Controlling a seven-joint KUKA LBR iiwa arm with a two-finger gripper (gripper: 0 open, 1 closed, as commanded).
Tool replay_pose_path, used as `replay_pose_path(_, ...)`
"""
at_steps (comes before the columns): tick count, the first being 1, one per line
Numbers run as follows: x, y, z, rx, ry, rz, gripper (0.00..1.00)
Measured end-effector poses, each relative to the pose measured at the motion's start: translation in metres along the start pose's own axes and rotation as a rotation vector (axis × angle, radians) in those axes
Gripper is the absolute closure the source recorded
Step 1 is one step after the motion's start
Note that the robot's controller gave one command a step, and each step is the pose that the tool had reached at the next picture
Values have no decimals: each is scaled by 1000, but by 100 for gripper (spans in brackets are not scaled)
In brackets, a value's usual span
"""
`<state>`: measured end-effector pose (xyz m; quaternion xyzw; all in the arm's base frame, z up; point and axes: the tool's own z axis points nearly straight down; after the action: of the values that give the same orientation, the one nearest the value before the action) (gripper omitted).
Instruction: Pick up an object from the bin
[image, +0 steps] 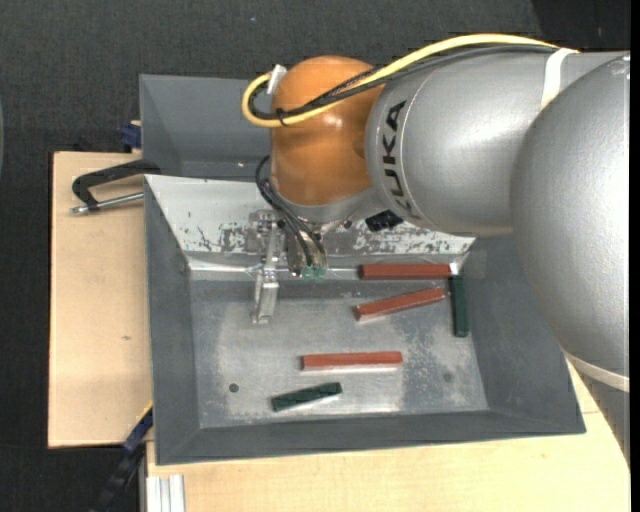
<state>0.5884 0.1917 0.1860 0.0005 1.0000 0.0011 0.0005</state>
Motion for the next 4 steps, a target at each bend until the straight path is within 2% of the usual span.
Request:
replay_pose_path(1,0,0,0,0,0,0,0)
replay_pose_path(2,35,-29,21,-1,-3,15,0)
replay_pose_path(3,42,-38,48,2,2,-127,0)
replay_pose_path(4,26,-66,80,1,0,-261,0)
